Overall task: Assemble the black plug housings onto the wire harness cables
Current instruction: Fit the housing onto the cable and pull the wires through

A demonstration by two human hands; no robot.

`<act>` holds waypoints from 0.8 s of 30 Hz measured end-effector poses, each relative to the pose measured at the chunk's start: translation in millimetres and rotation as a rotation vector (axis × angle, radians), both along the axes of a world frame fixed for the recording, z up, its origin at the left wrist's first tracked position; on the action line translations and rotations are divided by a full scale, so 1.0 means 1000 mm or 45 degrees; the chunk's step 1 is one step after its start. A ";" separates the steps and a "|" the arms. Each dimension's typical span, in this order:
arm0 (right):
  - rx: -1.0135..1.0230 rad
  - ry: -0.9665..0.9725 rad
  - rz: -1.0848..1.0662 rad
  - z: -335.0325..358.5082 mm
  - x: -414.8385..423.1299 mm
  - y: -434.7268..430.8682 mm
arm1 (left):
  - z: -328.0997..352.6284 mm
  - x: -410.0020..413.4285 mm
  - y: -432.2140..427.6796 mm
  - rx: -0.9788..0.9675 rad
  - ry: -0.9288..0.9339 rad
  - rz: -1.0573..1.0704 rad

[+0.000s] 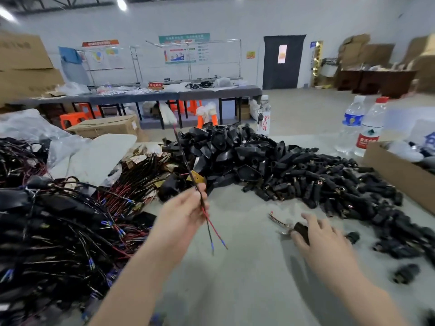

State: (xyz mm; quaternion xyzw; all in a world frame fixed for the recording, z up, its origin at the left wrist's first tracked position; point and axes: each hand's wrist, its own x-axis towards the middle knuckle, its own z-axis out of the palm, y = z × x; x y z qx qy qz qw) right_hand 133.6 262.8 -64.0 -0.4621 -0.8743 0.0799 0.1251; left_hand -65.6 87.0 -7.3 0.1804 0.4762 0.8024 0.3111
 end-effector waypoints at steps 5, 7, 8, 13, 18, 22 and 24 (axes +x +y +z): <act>-0.027 0.121 0.084 -0.017 0.010 -0.003 | -0.051 0.048 0.007 0.015 -0.229 0.050; -0.100 0.266 0.104 -0.019 0.012 -0.004 | -0.058 0.058 0.008 -0.013 -0.216 0.057; -0.124 0.347 0.123 -0.019 0.013 -0.005 | -0.060 0.061 0.008 -0.035 -0.187 0.057; -0.460 0.882 0.100 -0.009 0.008 -0.020 | -0.061 0.062 0.004 -0.051 -0.058 0.019; -1.219 1.285 -0.024 -0.006 -0.009 -0.023 | -0.063 0.065 0.004 -0.017 -0.016 0.003; -1.546 1.534 0.020 -0.010 -0.010 -0.025 | -0.065 0.065 0.006 0.003 0.045 0.021; -1.637 1.613 0.117 -0.010 -0.009 -0.028 | -0.065 0.066 0.007 0.003 0.083 0.031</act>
